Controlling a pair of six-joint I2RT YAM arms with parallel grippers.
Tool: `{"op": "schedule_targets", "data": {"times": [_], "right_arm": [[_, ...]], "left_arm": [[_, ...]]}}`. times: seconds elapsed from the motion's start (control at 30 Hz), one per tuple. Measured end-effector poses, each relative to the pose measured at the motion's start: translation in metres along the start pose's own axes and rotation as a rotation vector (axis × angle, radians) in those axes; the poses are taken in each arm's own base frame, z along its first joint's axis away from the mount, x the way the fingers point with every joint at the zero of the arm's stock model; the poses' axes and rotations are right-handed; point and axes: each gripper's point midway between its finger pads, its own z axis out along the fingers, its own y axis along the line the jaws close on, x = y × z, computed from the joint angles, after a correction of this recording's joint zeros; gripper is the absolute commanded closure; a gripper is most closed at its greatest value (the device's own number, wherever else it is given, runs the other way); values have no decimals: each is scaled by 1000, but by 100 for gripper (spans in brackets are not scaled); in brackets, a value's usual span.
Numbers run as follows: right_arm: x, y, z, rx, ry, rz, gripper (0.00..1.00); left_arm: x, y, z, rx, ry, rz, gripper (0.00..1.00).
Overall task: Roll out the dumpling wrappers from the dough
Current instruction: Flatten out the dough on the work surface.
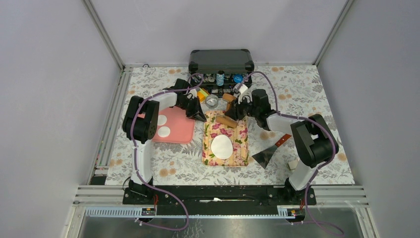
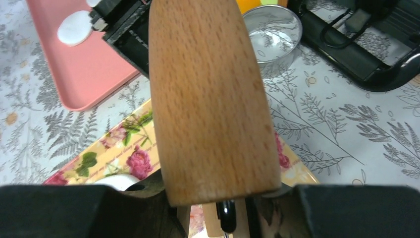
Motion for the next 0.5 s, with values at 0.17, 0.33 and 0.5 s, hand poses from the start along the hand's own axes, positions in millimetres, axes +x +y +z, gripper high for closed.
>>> {"op": "schedule_targets", "data": {"times": [0.17,0.33,0.5], "right_arm": [[-16,27,-13,-129,-23,9,100],[-56,80,-41,-323,-101,-29,100],[-35,123,-49,-456,-63,-81,100]], "left_arm": [[0,0,0,0,0,1,100],[0,0,0,0,0,1,100],[0,0,0,1,0,7,100]]}}
